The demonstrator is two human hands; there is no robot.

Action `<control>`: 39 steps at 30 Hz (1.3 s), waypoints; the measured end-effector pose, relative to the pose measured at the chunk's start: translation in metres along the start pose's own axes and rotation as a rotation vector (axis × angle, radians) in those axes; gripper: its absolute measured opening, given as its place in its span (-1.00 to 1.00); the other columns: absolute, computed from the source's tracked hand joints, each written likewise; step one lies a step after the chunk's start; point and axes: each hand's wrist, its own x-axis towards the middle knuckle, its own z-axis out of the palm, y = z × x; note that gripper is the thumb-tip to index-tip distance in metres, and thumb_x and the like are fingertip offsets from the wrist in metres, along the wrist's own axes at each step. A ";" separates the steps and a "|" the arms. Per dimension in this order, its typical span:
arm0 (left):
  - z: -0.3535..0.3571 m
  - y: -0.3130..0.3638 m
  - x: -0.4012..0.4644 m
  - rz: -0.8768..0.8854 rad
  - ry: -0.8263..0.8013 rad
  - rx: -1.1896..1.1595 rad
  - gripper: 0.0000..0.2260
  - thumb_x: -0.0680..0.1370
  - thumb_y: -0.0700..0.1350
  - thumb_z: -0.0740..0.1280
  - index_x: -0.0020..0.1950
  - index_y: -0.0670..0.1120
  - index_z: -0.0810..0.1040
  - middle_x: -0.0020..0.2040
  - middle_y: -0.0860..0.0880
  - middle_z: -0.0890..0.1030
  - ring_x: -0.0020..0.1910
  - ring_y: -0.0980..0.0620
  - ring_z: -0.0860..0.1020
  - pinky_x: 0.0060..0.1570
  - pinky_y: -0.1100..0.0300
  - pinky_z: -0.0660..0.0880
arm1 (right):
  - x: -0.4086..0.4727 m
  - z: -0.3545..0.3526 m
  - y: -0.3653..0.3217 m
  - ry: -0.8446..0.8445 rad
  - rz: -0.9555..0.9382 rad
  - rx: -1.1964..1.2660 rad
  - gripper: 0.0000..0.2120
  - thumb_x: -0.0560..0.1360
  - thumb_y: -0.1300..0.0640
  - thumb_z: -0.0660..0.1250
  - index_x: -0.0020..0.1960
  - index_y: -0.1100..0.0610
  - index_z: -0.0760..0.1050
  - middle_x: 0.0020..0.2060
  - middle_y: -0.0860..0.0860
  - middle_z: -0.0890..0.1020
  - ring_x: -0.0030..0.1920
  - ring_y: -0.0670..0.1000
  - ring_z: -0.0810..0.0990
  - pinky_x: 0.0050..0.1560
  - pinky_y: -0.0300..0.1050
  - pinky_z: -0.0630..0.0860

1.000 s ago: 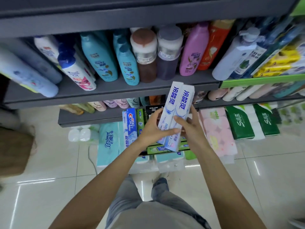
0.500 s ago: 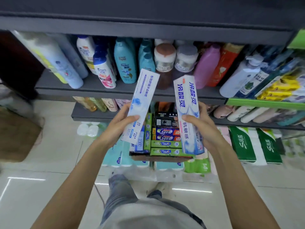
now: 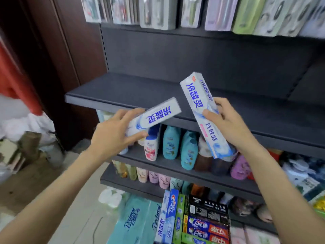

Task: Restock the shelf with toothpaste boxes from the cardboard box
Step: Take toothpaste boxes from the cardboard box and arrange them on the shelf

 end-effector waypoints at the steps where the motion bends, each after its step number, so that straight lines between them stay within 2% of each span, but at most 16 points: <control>1: -0.002 -0.011 0.013 0.075 0.043 0.079 -0.40 0.42 0.48 -0.04 0.33 0.20 0.29 0.09 0.03 0.54 -0.05 -0.05 0.62 -0.31 0.09 0.54 | 0.015 0.003 -0.005 0.008 -0.018 -0.055 -0.73 0.50 0.08 0.36 0.17 -0.02 0.40 0.05 -0.13 0.61 -0.04 -0.18 0.57 0.00 -0.25 0.46; 3: -0.003 -0.036 0.040 0.206 0.086 0.181 -0.42 0.49 0.40 -0.01 0.36 0.11 0.33 0.01 -0.02 0.52 -0.13 -0.06 0.60 -0.38 0.12 0.49 | 0.046 0.011 -0.013 0.009 -0.043 -0.133 -0.72 0.47 0.05 0.39 0.13 -0.02 0.40 0.06 -0.09 0.61 0.01 -0.09 0.58 0.08 -0.14 0.47; 5: -0.002 -0.065 0.068 0.272 0.106 0.230 -0.41 0.50 0.34 0.09 0.38 0.01 0.38 0.01 -0.07 0.50 -0.11 -0.10 0.55 -0.24 0.06 0.52 | 0.076 0.022 -0.022 0.010 -0.055 -0.203 -0.73 0.46 0.03 0.40 0.11 -0.03 0.41 0.03 -0.11 0.60 0.01 -0.08 0.56 0.08 -0.13 0.45; 7: 0.003 -0.093 0.093 0.232 0.126 0.210 -0.40 0.47 0.33 0.15 0.34 -0.03 0.44 0.02 -0.07 0.48 -0.07 -0.10 0.51 -0.16 0.01 0.53 | 0.105 0.035 -0.028 0.022 -0.054 -0.238 -0.73 0.46 0.02 0.40 0.12 -0.01 0.44 0.01 -0.10 0.60 0.00 -0.07 0.56 0.06 -0.14 0.45; 10: 0.007 -0.127 0.129 -0.003 0.079 0.005 -0.44 0.37 0.36 0.23 0.22 0.04 0.47 0.02 0.01 0.48 0.00 -0.02 0.51 -0.13 0.06 0.50 | 0.151 0.061 -0.027 0.053 -0.008 -0.257 -0.75 0.44 -0.01 0.41 0.09 -0.03 0.49 0.02 -0.07 0.62 0.00 -0.06 0.59 0.06 -0.11 0.49; 14: 0.011 -0.178 0.187 -0.348 -0.046 -0.419 -0.45 0.22 0.41 0.28 0.01 0.05 0.49 -0.08 0.17 0.57 -0.08 0.09 0.56 0.01 0.10 0.45 | 0.216 0.105 -0.024 0.044 0.010 -0.376 -0.70 0.40 -0.02 0.43 0.11 -0.09 0.51 0.01 -0.08 0.63 0.00 -0.05 0.59 0.00 -0.17 0.47; 16: 0.020 -0.203 0.209 -0.448 -0.070 -0.622 -0.45 0.21 0.40 0.31 -0.02 0.02 0.50 -0.06 0.15 0.60 -0.05 0.08 0.57 0.06 0.08 0.46 | 0.247 0.130 -0.025 0.027 -0.010 -0.421 -0.66 0.38 0.00 0.46 0.13 -0.07 0.50 -0.01 -0.06 0.64 -0.02 -0.04 0.60 0.00 -0.16 0.48; 18: 0.032 -0.222 0.224 -0.499 -0.087 -0.699 -0.42 0.23 0.40 0.33 -0.02 -0.04 0.50 -0.02 0.04 0.62 -0.04 0.04 0.59 -0.01 0.08 0.50 | 0.278 0.156 -0.026 0.005 -0.039 -0.491 -0.64 0.36 0.01 0.48 0.12 -0.05 0.48 -0.05 -0.04 0.65 -0.05 0.00 0.61 -0.02 -0.13 0.47; 22: 0.051 -0.256 0.241 -0.577 -0.154 -0.791 -0.57 0.41 0.20 0.41 0.03 -0.12 0.46 -0.06 -0.04 0.64 -0.19 0.08 0.63 -0.40 0.26 0.51 | 0.339 0.208 -0.024 -0.065 -0.144 -0.703 -0.61 0.36 0.00 0.45 0.17 -0.06 0.46 0.03 -0.04 0.64 0.01 0.07 0.59 0.05 -0.01 0.50; 27: 0.061 -0.294 0.243 -0.692 -0.189 -0.930 -0.49 0.43 0.11 0.42 0.20 -0.16 0.35 -0.04 -0.09 0.64 -0.25 0.03 0.65 -0.40 0.22 0.57 | 0.393 0.271 -0.014 -0.152 -0.322 -0.953 -0.66 0.48 0.08 0.36 0.23 0.04 0.42 0.13 0.02 0.53 0.11 0.10 0.48 -0.02 -0.04 0.42; 29: 0.063 -0.305 0.245 -0.701 -0.217 -0.978 -0.43 0.41 0.12 0.44 0.24 -0.21 0.38 -0.05 -0.12 0.66 -0.26 0.01 0.67 -0.37 0.20 0.57 | 0.406 0.285 -0.007 -0.162 -0.347 -0.985 -0.69 0.50 0.13 0.33 0.23 0.07 0.42 0.14 0.02 0.51 0.14 0.09 0.43 -0.02 -0.03 0.40; 32: 0.063 -0.306 0.251 -0.688 -0.245 -1.058 -0.51 0.44 0.07 0.43 0.20 -0.25 0.48 -0.05 -0.18 0.67 -0.26 0.01 0.67 -0.34 0.21 0.59 | 0.418 0.293 0.007 -0.193 -0.359 -1.071 -0.73 0.54 0.23 0.24 0.22 0.10 0.47 0.18 0.04 0.52 0.20 0.09 0.40 0.05 -0.06 0.37; 34: 0.065 -0.299 0.256 -0.693 -0.226 -1.114 -0.59 0.46 0.02 0.43 0.14 -0.25 0.51 -0.05 -0.19 0.67 -0.26 0.01 0.67 -0.32 0.21 0.61 | 0.418 0.291 0.008 -0.139 -0.353 -1.005 -0.76 0.55 0.22 0.23 0.18 0.10 0.53 0.17 0.03 0.54 0.19 0.08 0.41 0.13 -0.10 0.35; 36: 0.068 -0.290 0.261 -0.720 -0.169 -1.166 -0.70 0.48 -0.01 0.42 0.06 -0.19 0.50 -0.04 -0.17 0.66 -0.23 -0.01 0.67 -0.30 0.18 0.62 | 0.407 0.283 -0.005 -0.100 -0.295 -0.738 -0.81 0.55 0.08 0.25 0.08 0.06 0.58 0.10 0.00 0.58 0.13 0.04 0.49 0.16 -0.09 0.40; 38: 0.074 -0.283 0.268 -0.758 -0.113 -1.221 -0.69 0.49 -0.02 0.40 0.11 -0.20 0.50 0.04 -0.18 0.62 -0.13 -0.05 0.66 -0.26 0.15 0.63 | 0.385 0.273 -0.021 -0.222 -0.165 -0.455 -0.77 0.52 -0.11 0.25 0.10 -0.05 0.53 0.06 -0.09 0.60 0.07 -0.05 0.55 0.13 -0.10 0.46; 39: 0.077 -0.279 0.271 -0.776 -0.091 -1.258 -0.64 0.51 -0.02 0.39 0.19 -0.22 0.48 0.09 -0.19 0.60 -0.08 -0.07 0.66 -0.24 0.14 0.63 | 0.374 0.267 -0.028 -0.306 -0.136 -0.441 -0.69 0.48 -0.19 0.28 0.17 -0.11 0.47 0.07 -0.12 0.58 0.05 -0.07 0.56 0.11 -0.10 0.47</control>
